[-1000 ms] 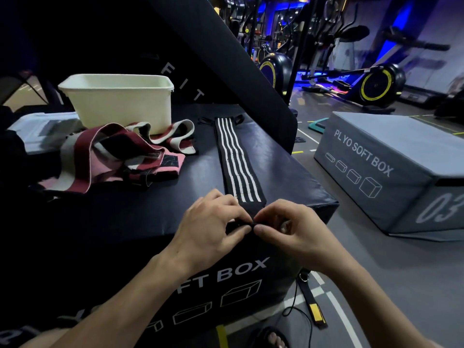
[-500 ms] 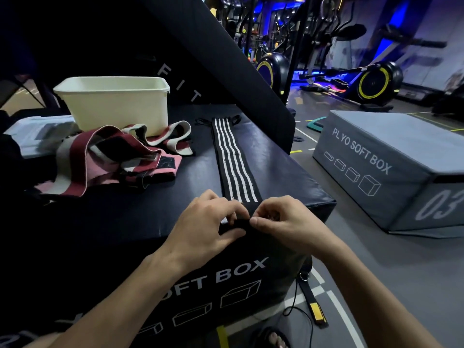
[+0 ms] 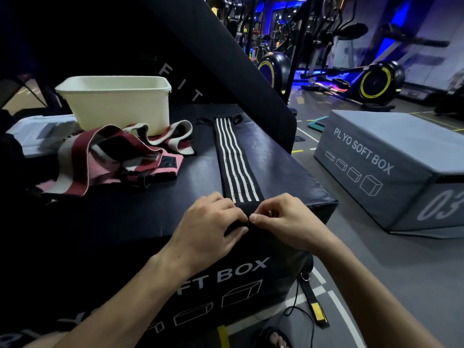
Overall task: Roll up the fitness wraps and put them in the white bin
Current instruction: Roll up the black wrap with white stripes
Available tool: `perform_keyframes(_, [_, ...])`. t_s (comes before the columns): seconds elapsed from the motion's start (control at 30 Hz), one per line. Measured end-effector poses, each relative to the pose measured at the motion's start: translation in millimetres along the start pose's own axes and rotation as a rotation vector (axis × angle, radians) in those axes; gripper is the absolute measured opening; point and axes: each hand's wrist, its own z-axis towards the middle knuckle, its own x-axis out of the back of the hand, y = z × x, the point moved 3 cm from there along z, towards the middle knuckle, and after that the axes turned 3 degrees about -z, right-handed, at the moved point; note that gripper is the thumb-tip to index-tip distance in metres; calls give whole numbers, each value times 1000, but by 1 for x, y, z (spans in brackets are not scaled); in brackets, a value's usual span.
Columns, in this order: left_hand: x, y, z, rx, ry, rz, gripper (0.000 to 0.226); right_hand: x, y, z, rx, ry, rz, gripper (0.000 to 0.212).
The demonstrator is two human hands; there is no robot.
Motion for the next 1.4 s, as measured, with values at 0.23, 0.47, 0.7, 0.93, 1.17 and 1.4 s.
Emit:
perform_keyframes(0.23, [-1, -5, 3, 100, -48, -82, 19, -5, -5, -5, -29, 65, -8, 23])
perform_keyframes(0.47, [-3, -14, 5, 242, -68, -178, 11, -4, -5, -15, -112, 208, 90, 27])
perform_keyframes(0.7, [1, -12, 8, 303, -79, -241, 7, -15, -1, -20, -224, 221, 396, 31])
perform_keyframes(0.93, [3, -6, 1, 109, 5, -117, 14, -23, 4, -12, -278, 179, 670, 28])
perform_keyframes(1.17, [-1, -1, 1, -75, 13, 96, 20, -24, 5, -9, -298, 135, 794, 28])
perform_keyframes(1.4, [1, -6, 8, 25, 8, 29, 13, -5, 2, -17, -24, 91, 376, 11])
